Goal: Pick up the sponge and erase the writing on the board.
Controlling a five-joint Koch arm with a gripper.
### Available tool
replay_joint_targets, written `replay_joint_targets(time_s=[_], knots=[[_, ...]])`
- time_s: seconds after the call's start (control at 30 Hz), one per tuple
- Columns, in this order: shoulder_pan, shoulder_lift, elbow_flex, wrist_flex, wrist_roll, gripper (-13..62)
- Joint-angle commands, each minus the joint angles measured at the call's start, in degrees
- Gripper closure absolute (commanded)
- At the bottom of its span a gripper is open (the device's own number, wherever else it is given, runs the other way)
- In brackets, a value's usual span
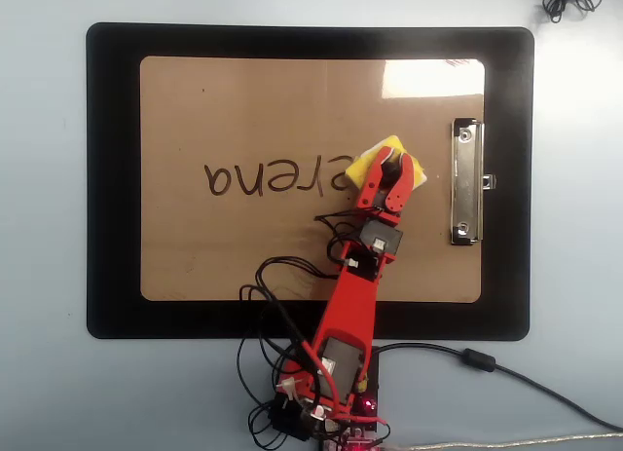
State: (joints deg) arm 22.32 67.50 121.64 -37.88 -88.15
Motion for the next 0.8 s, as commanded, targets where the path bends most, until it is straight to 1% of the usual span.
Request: replay_joint_targets(time_s=[0.0,0.1,0.17,0.27,0.37,0.43,0.5,0.53,0.63,0.77], knots=[[1.49,-6.33,-8.79,-0.97,-1.05,57.4],[1.41,-14.06,-19.60,-0.70,-0.97,57.4],[1.41,-13.80,-17.23,-0.79,-0.88,57.4],[1.23,-3.60,-6.77,0.62,-0.79,57.4],[-0.70,12.04,8.35,5.54,-0.70,57.4],[-4.48,22.24,17.05,8.70,-0.79,57.4],[-8.00,28.56,21.01,10.55,-0.97,57.4],[-9.14,29.79,21.01,11.69,-1.05,57.4],[-12.13,23.47,15.12,13.45,-1.23,57.4],[-13.89,7.73,-1.49,13.71,-1.14,57.3]])
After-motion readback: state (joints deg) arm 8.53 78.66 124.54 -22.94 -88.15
